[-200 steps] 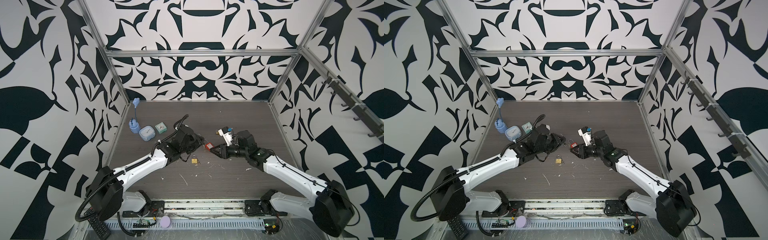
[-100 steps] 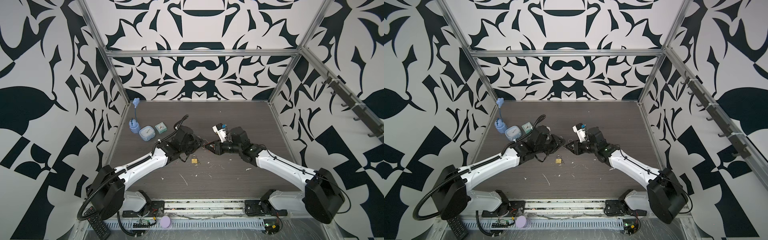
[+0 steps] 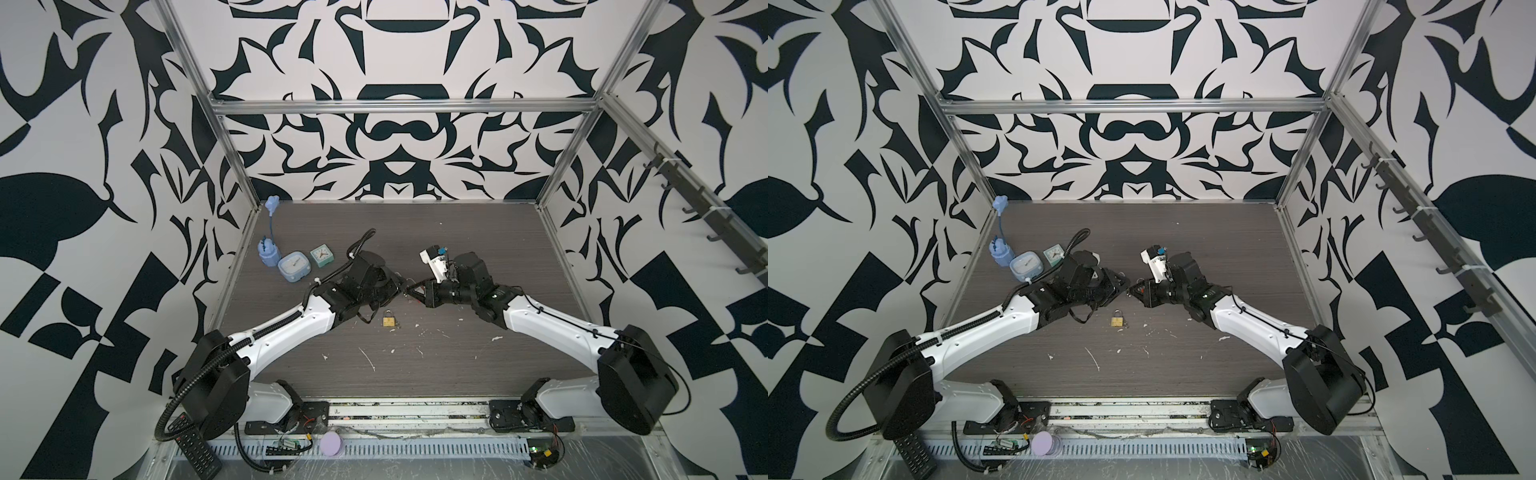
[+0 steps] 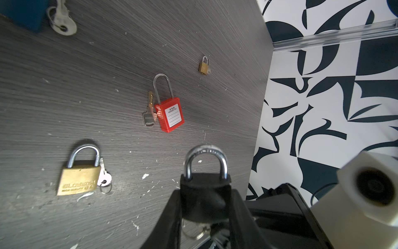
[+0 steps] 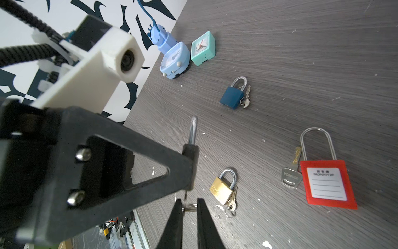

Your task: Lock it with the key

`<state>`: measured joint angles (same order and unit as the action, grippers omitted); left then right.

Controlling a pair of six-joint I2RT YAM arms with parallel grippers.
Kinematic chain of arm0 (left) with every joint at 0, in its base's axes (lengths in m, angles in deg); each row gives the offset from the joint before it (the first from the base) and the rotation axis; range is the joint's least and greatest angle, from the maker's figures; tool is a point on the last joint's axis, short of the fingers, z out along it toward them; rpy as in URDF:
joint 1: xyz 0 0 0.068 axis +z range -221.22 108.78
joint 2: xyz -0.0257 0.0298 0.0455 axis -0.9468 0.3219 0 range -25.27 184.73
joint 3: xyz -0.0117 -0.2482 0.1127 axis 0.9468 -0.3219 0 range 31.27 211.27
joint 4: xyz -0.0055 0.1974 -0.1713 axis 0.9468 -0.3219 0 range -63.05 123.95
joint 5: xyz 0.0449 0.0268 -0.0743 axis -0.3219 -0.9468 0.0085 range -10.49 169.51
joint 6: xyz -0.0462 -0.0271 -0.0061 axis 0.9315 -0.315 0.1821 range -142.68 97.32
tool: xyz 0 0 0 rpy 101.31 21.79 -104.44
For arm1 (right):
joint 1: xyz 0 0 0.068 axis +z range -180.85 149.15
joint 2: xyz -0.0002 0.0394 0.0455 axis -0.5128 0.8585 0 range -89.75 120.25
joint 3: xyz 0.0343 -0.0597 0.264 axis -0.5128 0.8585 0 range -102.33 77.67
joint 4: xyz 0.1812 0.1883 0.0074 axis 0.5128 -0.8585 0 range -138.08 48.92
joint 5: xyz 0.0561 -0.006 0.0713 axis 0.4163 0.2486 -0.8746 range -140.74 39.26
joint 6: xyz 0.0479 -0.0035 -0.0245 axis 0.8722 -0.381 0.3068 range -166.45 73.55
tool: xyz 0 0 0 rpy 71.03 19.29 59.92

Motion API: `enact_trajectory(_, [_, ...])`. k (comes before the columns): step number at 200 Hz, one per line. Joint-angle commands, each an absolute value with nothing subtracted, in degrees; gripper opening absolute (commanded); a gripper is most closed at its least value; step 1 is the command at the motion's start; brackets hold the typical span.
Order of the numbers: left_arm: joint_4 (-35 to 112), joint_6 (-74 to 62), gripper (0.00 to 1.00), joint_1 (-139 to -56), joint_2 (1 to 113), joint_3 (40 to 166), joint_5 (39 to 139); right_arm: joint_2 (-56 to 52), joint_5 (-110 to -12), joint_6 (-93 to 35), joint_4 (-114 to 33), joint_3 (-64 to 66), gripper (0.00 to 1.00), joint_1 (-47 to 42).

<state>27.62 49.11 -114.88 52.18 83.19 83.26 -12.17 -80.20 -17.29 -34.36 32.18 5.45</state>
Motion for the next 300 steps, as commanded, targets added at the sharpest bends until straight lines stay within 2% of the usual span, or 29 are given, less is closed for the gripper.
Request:
enact_trajectory(1, [28.66,49.59,0.0,-114.55,52.85,83.08,83.76,-12.33,-79.84,-17.96,-31.81,29.68,0.15,6.11])
enact_trajectory(27, [28.94,49.59,0.0,-114.47,52.87,83.04,83.9,-11.81,-79.93,-17.98,-31.82,29.57,0.12,6.4])
enact_trajectory(74, [29.02,49.48,0.0,-114.29,52.53,82.73,83.71,-11.0,-79.99,-17.63,-31.51,29.24,0.0,6.76])
enact_trajectory(150, [26.87,48.85,0.0,-113.23,51.98,83.15,79.06,-11.76,-80.8,-17.12,-31.87,30.34,0.0,7.45])
enact_trajectory(216, [22.75,47.11,0.0,-103.41,48.21,83.58,74.04,-20.77,-81.56,-14.62,-34.22,40.52,0.0,8.62])
enact_trajectory(244, [11.52,40.4,0.0,-103.44,46.55,87.04,71.87,-26.95,-78.09,-14.98,-39.11,41.99,0.0,8.61])
enact_trajectory(269, [-1.85,37.91,0.0,-104.88,44.2,88.04,72.3,-28.2,-77.56,-15.47,-41.37,40.86,0.0,8.62])
enact_trajectory(300, [-17.16,40.12,0.0,-114.12,41.38,87.03,67.38,-25.59,-80.07,-15.71,-42.39,39.56,0.0,8.62])
